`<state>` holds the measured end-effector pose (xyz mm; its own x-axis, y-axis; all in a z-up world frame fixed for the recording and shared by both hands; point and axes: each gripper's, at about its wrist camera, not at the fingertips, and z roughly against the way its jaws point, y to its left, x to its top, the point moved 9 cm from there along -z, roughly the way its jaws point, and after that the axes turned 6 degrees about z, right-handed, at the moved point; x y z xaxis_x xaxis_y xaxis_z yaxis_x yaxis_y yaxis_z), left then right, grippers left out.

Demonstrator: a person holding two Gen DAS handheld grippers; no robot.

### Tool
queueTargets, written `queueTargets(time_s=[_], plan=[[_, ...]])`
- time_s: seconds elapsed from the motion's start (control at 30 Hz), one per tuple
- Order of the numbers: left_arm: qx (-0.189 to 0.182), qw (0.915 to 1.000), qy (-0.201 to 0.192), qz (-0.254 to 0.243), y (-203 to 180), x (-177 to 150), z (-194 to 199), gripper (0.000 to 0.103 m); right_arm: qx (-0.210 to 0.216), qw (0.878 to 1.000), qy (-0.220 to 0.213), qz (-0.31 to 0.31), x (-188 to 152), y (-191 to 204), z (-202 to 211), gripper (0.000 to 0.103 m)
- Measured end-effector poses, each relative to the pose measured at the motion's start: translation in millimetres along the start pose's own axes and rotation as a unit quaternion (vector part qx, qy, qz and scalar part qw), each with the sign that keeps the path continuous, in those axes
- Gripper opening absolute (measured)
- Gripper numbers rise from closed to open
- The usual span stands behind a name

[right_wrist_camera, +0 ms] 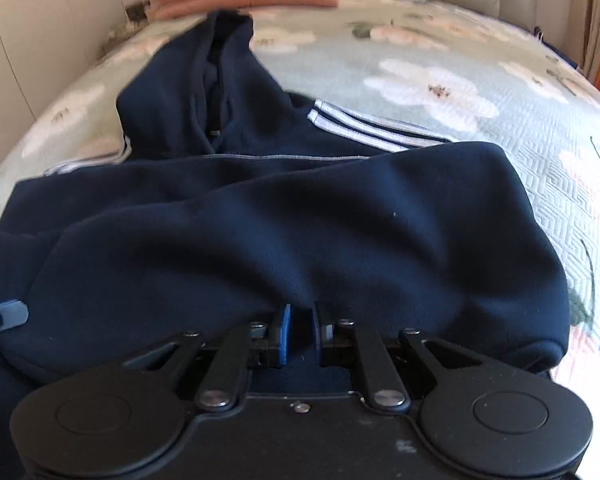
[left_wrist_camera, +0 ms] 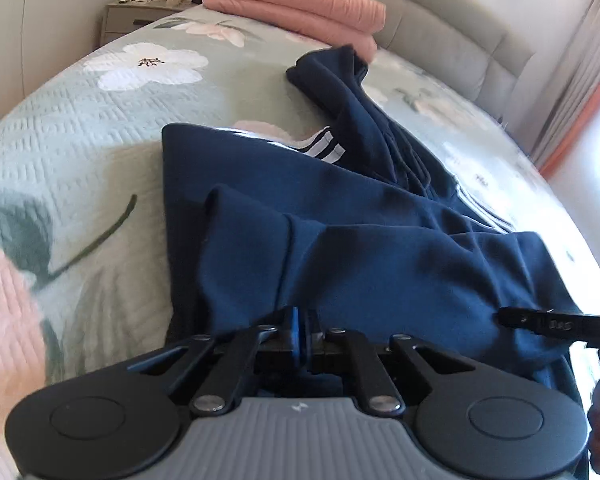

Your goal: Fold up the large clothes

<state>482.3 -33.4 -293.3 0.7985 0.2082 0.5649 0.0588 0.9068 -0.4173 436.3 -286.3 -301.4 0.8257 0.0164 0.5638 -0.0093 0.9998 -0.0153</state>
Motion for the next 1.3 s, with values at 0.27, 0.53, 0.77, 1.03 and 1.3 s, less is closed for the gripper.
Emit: queueTargets(time_s=[0.27, 0.53, 0.77, 1.03, 1.3], plan=[[-0.059, 0.9974, -0.041, 0.004, 8, -8, 34, 0.006, 0.03, 0.998, -0.03, -0.052, -5, -9, 25, 0.016], [-0.062, 0.9953, -0.067, -0.032, 14, -65, 137, 0.014, 0.018, 0.996, -0.086, -0.031, -55, -4, 144, 0.028], [-0.061, 0.9945, -0.084, -0.008, 20, -83, 223, 0.018, 0.035, 0.99, -0.129, -0.041, -61, -4, 226, 0.039], [-0.102, 0.9884, -0.093, -0.063, -20, -65, 205, 0.032, 0.099, 0.977, -0.164, -0.09, 7, 10, 187, 0.04], [-0.202, 0.9713, -0.035, -0.121, -61, -51, 91, 0.033, 0.076, 0.983, -0.169, 0.005, 118, 68, 42, 0.063]])
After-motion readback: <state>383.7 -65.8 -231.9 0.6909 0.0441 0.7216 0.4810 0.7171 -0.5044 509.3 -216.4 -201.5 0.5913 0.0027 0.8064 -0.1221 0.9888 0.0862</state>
